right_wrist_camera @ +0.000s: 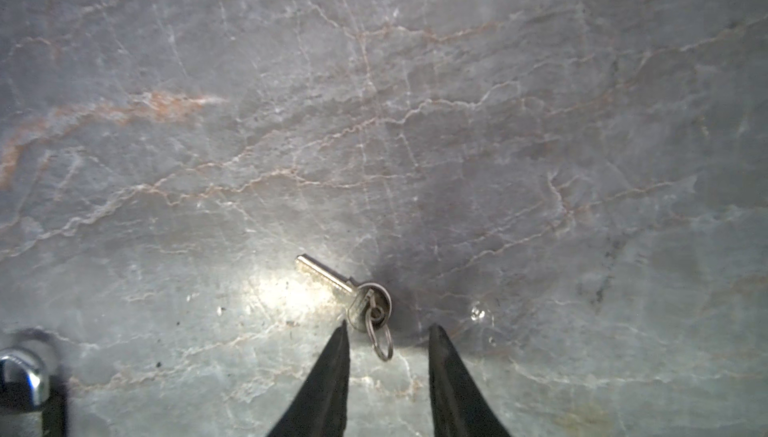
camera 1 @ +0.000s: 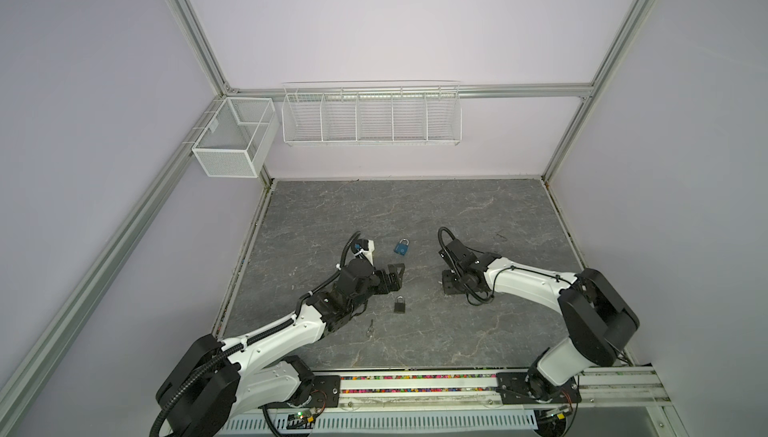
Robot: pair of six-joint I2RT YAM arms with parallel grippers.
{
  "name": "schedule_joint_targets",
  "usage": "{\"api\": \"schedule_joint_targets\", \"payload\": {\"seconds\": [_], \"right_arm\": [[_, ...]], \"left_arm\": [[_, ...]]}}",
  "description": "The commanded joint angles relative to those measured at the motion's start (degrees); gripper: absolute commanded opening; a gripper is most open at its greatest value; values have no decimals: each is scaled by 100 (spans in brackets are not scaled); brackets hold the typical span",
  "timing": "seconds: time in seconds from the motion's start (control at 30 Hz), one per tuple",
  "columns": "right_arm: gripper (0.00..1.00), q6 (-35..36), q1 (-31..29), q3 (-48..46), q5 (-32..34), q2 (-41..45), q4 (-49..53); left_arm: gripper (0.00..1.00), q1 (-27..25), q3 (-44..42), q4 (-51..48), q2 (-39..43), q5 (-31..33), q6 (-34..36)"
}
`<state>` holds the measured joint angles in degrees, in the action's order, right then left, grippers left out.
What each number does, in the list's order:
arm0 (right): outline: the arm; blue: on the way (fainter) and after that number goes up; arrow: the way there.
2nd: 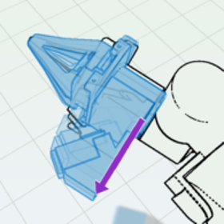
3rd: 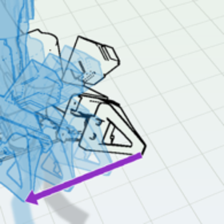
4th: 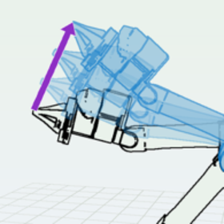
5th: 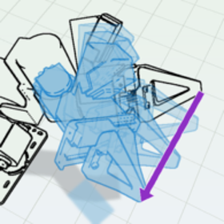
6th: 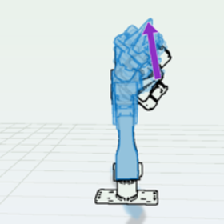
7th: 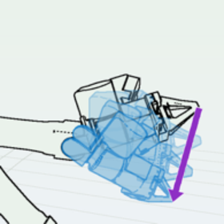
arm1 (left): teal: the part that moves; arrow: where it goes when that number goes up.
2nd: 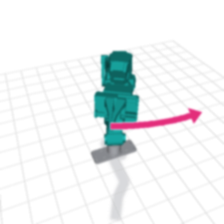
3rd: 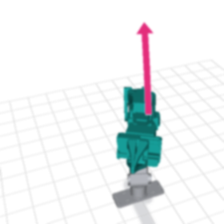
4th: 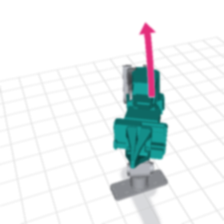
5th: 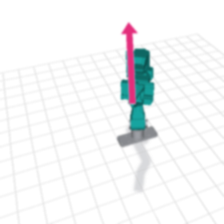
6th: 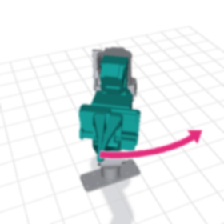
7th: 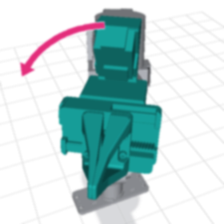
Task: Unlock with the key
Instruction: 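Lower the right gripper and close it on the brass key's ring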
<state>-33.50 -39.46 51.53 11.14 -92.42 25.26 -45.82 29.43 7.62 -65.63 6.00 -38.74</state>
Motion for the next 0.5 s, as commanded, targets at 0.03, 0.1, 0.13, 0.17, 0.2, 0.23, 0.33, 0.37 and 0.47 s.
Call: {"api": "schedule_joint_targets", "payload": {"seconds": [0.03, 0.1, 0.13, 0.17, 0.2, 0.23, 0.33, 0.37, 0.47], "right_arm": [[31, 134, 42, 59, 21, -129, -83], [30, 174, 44, 13, 13, -118, -146], [29, 185, 46, -14, 6, -127, -198], [28, 194, 45, -24, -11, -148, -222], [26, 196, 47, -5, -59, -192, -212], [25, 194, 45, 27, -81, -225, -180], [25, 203, 44, 1, -114, -243, -186], [24, 203, 44, -36, -102, -234, -209], [22, 207, 51, -22, -69, -277, -117]], "left_arm": [[99, -25, 222, -102, -95, 30, 3], [99, -26, 213, -47, -116, 22, -11], [99, -32, 207, -26, -134, 24, -13], [99, -23, 216, -19, -148, 22, -11], [99, -21, 234, -43, -157, 24, -15], [99, -22, 252, -93, -159, 32, -33], [99, -23, 294, -143, -177, 34, -90], [99, -31, 293, -129, -172, 11, -98], [99, -24, 309, -183, -148, 21, -132]]}}
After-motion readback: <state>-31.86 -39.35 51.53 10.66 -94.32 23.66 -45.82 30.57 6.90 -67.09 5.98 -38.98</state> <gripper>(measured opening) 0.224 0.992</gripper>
